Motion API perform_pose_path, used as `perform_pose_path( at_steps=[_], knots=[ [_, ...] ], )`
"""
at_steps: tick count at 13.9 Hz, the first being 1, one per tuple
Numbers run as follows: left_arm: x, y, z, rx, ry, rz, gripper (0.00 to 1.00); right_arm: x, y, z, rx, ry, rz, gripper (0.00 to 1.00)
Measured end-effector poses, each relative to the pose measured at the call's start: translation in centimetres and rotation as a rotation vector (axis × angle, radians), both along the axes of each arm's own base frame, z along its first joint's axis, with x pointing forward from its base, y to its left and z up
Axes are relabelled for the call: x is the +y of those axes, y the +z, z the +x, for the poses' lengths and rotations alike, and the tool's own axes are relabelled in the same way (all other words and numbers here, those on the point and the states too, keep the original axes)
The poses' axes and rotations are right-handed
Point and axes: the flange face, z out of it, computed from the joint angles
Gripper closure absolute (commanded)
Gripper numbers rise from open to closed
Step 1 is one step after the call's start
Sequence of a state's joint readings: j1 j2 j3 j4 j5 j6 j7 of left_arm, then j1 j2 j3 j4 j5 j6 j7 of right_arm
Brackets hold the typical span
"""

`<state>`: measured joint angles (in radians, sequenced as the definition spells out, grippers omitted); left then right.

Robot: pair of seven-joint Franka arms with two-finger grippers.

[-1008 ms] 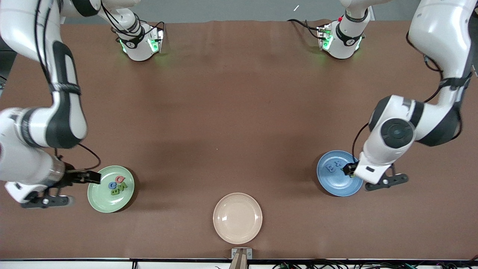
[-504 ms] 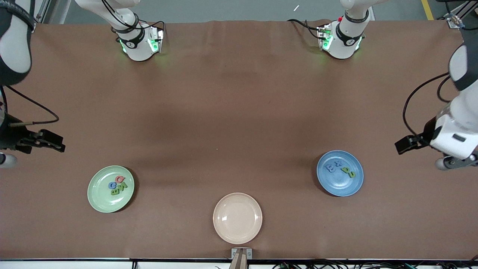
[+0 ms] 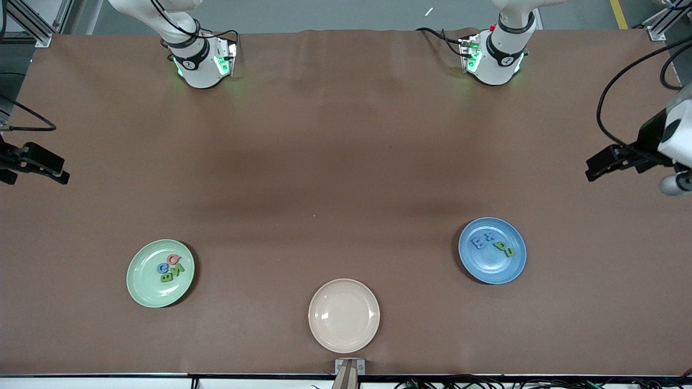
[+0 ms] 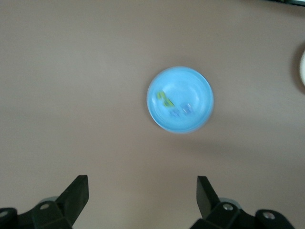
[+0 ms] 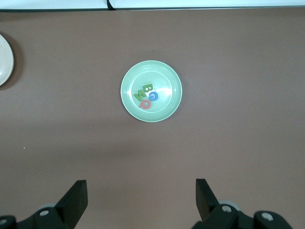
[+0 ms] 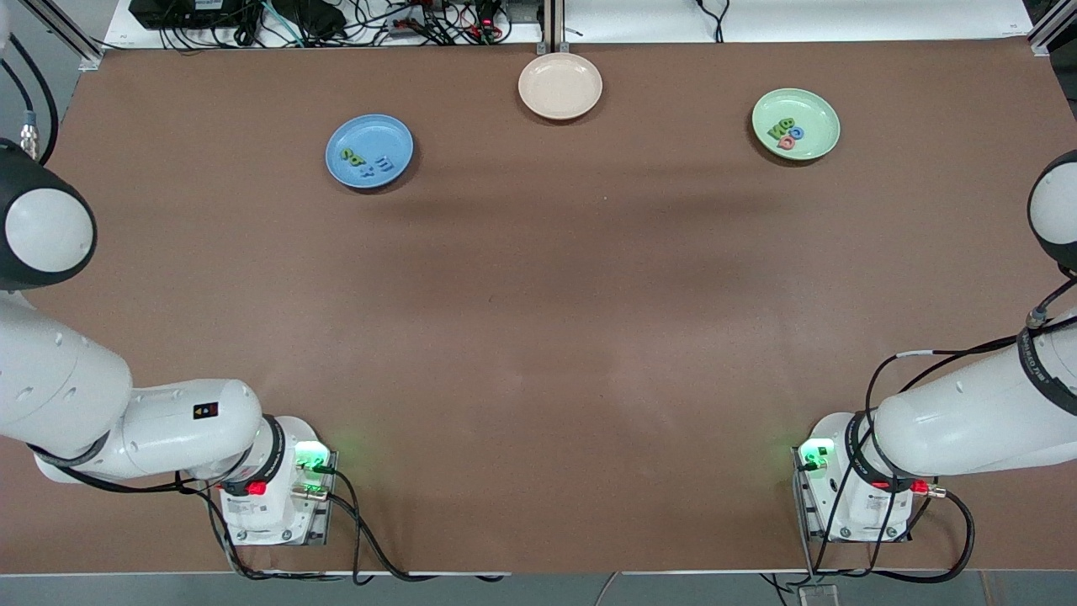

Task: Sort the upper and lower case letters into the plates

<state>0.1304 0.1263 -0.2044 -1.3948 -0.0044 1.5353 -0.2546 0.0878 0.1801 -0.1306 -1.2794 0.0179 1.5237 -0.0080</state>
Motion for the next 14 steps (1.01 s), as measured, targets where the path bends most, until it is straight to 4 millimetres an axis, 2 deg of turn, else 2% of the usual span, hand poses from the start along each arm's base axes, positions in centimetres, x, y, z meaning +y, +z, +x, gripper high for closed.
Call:
perform_pose_path(
  at_steps=[2,5,8,12,14],
  knots=[
    [0.5,0.8,-1.3,0.009,0.004,-0.021,0.00,-0.1,1.0,-1.1,0.005,-0.016,0.003,0.00],
    [-0.3,1.0,-2.9,0.018,-0.022,-0.013,0.00,-0.5,2.4,-3.6,0.000,-0.038,0.019,0.00],
    [0.4,1.1,-4.2,0.021,-0.060,-0.006,0.00,0.3,3.5,-6.1,-0.008,-0.041,0.024,0.00],
    [-1.9,1.4,-5.4,0.014,-0.105,0.002,0.00,0.9,3.7,-6.8,-0.013,-0.051,0.018,0.00],
    [-2.2,1.6,-5.7,0.003,-0.114,0.014,0.00,0.9,3.5,-6.7,-0.012,-0.049,-0.005,0.00]
  ],
)
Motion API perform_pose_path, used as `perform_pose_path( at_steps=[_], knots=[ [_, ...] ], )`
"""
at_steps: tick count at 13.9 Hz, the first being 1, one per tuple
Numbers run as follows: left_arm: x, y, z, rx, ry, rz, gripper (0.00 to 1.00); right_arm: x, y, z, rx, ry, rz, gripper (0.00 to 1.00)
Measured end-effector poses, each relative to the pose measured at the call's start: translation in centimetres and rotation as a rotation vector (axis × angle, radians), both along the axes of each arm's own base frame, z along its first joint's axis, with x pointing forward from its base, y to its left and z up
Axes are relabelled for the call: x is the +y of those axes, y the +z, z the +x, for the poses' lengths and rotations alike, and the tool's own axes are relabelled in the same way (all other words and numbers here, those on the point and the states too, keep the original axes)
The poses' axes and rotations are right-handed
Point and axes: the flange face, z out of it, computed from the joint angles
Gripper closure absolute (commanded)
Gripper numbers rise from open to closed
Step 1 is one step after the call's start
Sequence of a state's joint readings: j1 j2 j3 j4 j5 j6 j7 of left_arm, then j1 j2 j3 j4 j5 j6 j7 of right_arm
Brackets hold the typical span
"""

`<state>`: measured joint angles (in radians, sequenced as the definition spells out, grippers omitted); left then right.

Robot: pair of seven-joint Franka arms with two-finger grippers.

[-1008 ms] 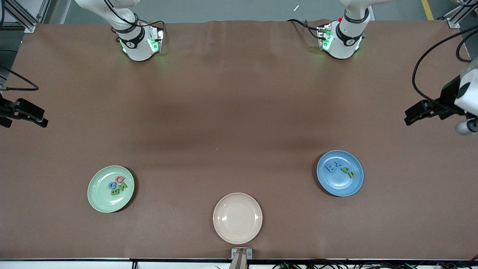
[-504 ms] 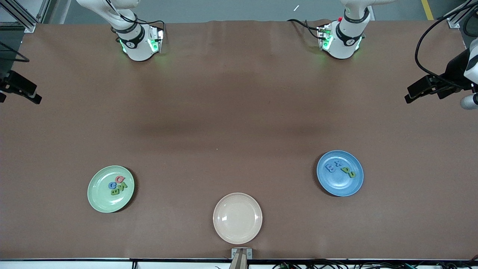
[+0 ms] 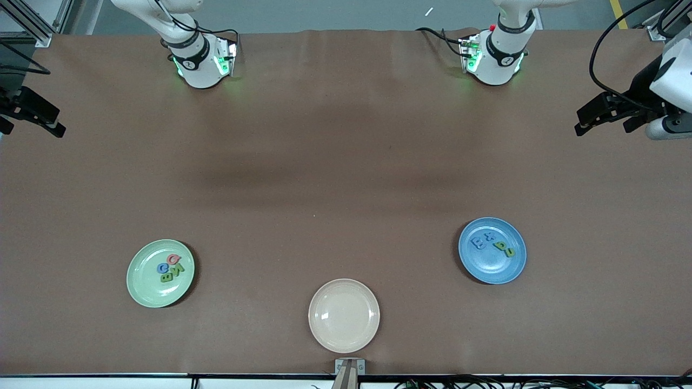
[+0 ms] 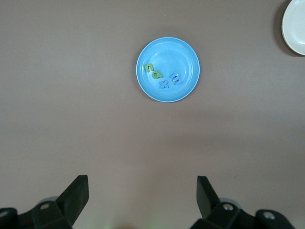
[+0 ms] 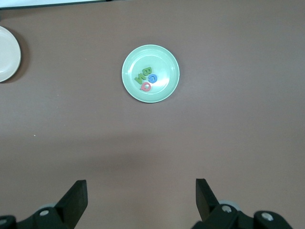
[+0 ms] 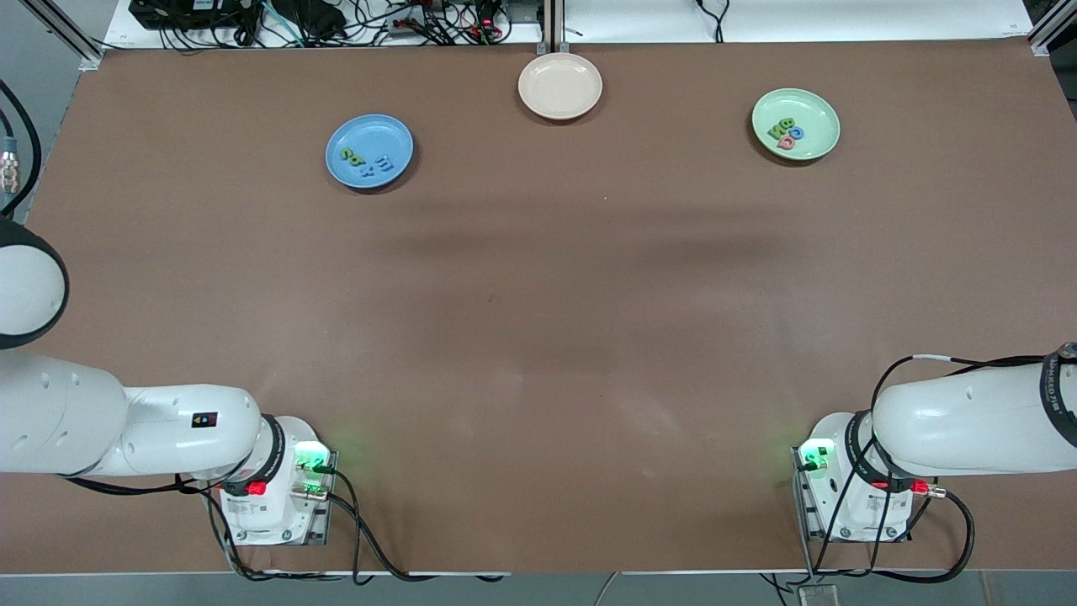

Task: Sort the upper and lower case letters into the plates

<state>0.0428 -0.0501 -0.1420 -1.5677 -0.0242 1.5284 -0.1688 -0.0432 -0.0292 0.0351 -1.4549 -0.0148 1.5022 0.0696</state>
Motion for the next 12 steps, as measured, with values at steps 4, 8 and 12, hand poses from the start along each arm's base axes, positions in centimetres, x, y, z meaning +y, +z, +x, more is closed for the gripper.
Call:
perform_pose_path(
  at_steps=[4,8,12],
  knots=[
    [-0.5,0.1,-0.2,-0.008,-0.028,0.040,0.00,0.4,-0.2,0.0,0.007,0.007,-0.010,0.00],
    [-1.1,0.2,-0.3,-0.008,-0.039,0.041,0.00,0.4,-1.1,0.1,0.025,0.007,-0.010,0.00],
    [-1.1,0.4,-0.5,-0.013,-0.039,0.041,0.00,0.5,-1.3,0.2,0.030,0.009,-0.010,0.00]
  ],
)
